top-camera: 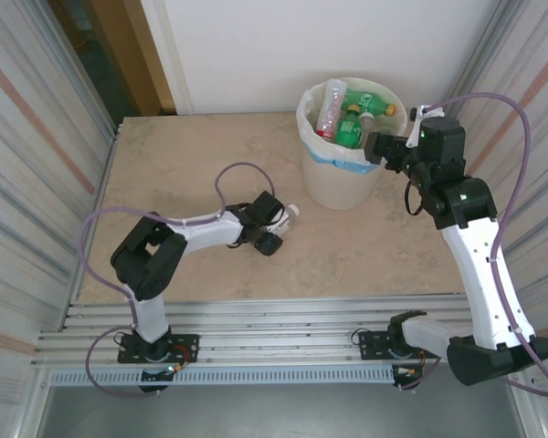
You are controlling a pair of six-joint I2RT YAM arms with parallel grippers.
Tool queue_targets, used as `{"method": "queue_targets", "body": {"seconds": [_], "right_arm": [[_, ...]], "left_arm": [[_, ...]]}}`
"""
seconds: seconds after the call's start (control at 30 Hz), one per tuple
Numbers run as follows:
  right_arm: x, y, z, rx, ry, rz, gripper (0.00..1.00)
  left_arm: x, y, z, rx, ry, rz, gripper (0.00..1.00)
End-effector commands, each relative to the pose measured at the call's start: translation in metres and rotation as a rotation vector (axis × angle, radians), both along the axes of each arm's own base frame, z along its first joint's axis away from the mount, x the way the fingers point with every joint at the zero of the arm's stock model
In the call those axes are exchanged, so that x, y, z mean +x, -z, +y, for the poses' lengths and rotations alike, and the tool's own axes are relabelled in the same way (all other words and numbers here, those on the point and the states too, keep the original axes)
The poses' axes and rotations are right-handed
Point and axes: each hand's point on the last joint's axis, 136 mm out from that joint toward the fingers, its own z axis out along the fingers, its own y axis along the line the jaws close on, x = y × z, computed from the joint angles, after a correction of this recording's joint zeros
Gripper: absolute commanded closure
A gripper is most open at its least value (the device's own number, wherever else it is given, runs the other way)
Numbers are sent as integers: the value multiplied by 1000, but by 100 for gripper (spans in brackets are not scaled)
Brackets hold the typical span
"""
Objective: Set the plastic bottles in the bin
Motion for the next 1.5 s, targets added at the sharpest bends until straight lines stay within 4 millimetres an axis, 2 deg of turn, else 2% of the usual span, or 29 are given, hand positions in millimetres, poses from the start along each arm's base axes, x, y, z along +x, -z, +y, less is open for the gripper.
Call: {"method": "queue_targets", "body": {"seconds": [0.0,0.17,0.33,0.5,0.67,0.8,1.0,1.33,1.47], "right_arm": [[-7,-3,12,55,-37,-15,2],[-13,6,34,95,-113,5,2],[-18,18,69,166,-251,52,2],[-25,29,123,299,-472,113,2],[-37,32,173,367,-658,155,0],[-46,28,202,391,-756,187,2],[-51,26,230,414,-842,229,13],[-49,25,247,429,-883,255,20],[-48,28,250,432,-889,270,27]], "left_arm": [[-2,-35,2,-82,-38,-72,68],[-10,-71,14,-180,-83,-157,73],[-17,-124,24,-319,-107,-285,76],[-28,-186,27,-509,-89,-420,76],[-37,-230,27,-622,-34,-517,76],[-38,-249,26,-639,7,-578,76],[-33,-258,20,-608,72,-647,76],[-29,-274,9,-563,198,-769,77],[-31,-280,4,-555,257,-805,77]]}}
